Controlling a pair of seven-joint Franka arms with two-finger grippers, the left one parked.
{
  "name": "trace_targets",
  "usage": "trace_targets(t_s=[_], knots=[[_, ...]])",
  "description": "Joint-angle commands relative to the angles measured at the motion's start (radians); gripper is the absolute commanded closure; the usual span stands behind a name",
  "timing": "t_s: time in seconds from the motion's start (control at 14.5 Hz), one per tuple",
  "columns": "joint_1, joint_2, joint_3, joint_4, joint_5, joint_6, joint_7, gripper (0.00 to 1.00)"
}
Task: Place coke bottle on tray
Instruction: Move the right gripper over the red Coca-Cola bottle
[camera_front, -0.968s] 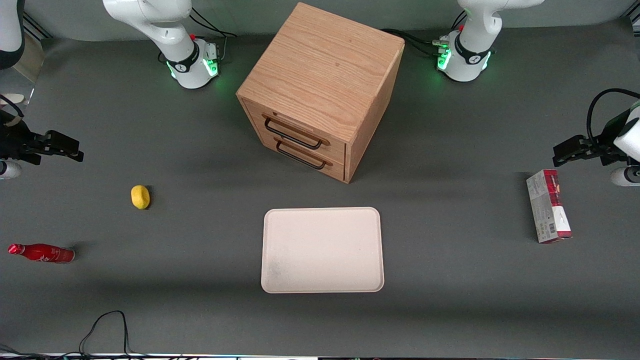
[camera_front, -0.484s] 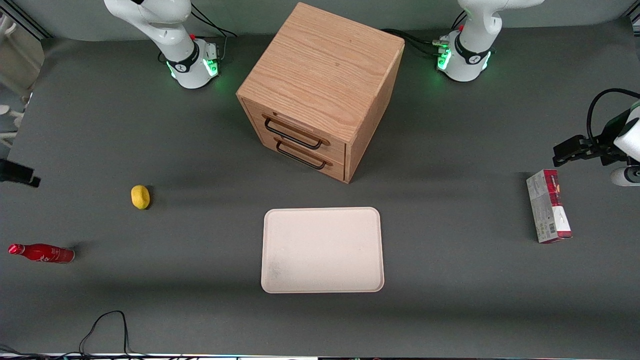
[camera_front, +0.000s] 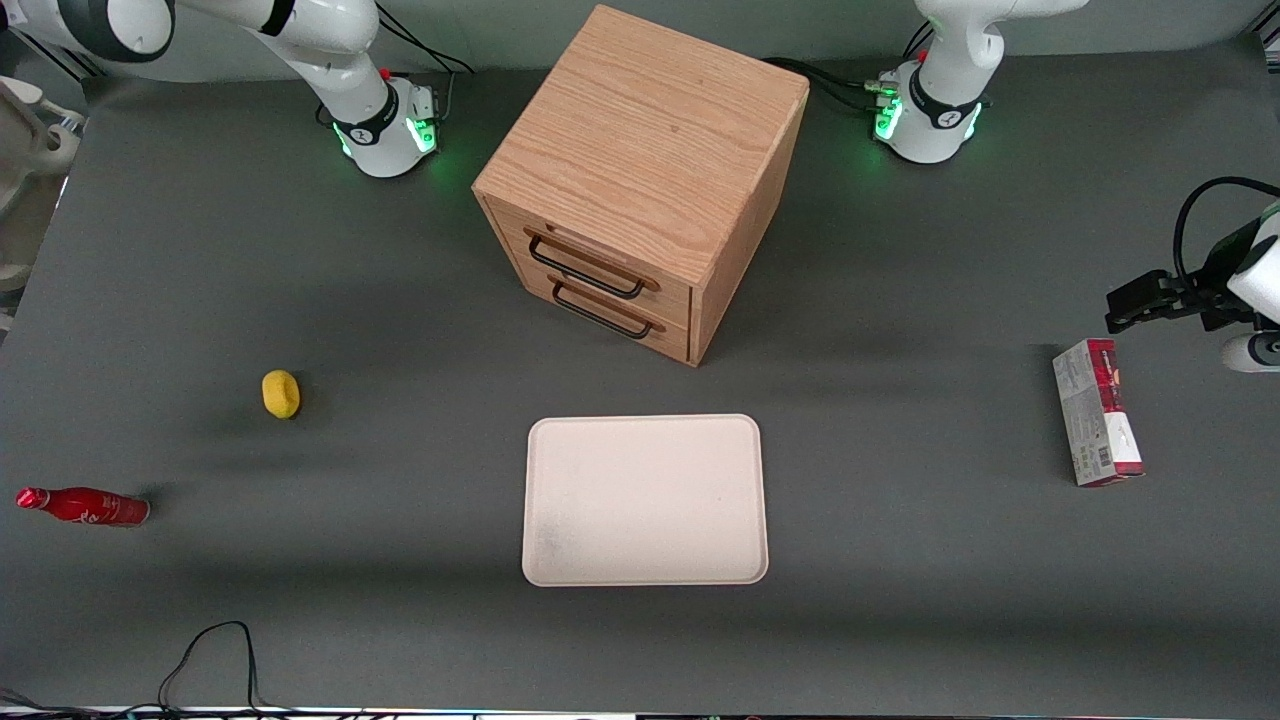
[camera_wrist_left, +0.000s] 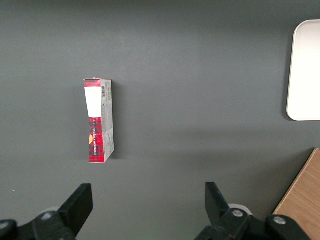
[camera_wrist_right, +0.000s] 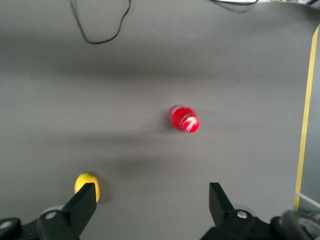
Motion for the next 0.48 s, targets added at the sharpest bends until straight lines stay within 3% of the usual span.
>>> trace_targets(t_s=[0.0,0.41], knots=[[-0.067,0.068,0.066,0.078,0.013,0.029,-0.051,0.00],[-0.102,0.125,0.069,0.062,0.012,0.037,-0.108,0.00]])
